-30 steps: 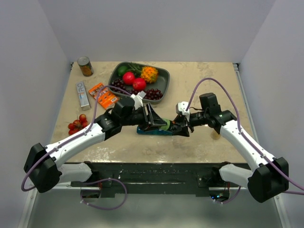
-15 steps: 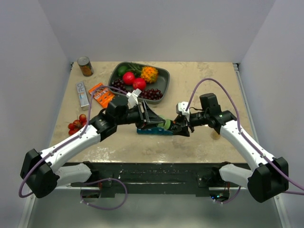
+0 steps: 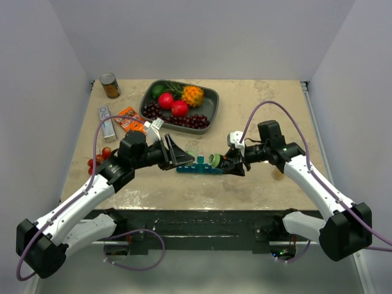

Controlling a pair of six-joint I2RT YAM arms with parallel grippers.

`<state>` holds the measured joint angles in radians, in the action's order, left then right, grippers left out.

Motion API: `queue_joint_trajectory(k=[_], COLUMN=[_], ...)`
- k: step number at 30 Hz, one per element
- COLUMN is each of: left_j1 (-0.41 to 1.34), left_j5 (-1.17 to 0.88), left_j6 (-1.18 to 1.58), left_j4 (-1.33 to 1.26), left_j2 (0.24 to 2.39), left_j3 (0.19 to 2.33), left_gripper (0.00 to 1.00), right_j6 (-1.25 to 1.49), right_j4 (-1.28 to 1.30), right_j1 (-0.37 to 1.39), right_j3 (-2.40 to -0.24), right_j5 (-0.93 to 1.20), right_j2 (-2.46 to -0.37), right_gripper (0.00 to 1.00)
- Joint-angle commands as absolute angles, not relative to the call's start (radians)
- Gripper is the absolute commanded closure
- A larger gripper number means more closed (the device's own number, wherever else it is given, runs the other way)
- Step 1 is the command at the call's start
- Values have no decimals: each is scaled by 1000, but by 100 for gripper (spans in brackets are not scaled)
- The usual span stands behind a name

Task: Sort the pills into containers

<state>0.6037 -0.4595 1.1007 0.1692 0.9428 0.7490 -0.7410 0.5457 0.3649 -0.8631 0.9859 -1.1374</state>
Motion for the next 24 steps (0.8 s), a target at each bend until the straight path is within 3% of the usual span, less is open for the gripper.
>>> queue_joint_trajectory(k=[1, 9, 18, 24], left_j1=[591, 588, 584, 558], left_j5=[-397, -134, 119, 224], left_j6=[927, 733, 723, 745], left_j4=[262, 402, 408, 452], left_j2=[896, 848, 790, 880], left_j3=[729, 671, 558, 567], left_gripper=[100, 100, 100, 100], right_j6=[-749, -749, -747, -746], right_j4=[528, 528, 525, 523], right_j1=[357, 350, 347, 345], right_j3=[-870, -868, -865, -864], right_j5=[1017, 1019, 1017, 1017], right_j2=[-1111, -1108, -1111, -1108], right_gripper=[100, 100, 100, 100])
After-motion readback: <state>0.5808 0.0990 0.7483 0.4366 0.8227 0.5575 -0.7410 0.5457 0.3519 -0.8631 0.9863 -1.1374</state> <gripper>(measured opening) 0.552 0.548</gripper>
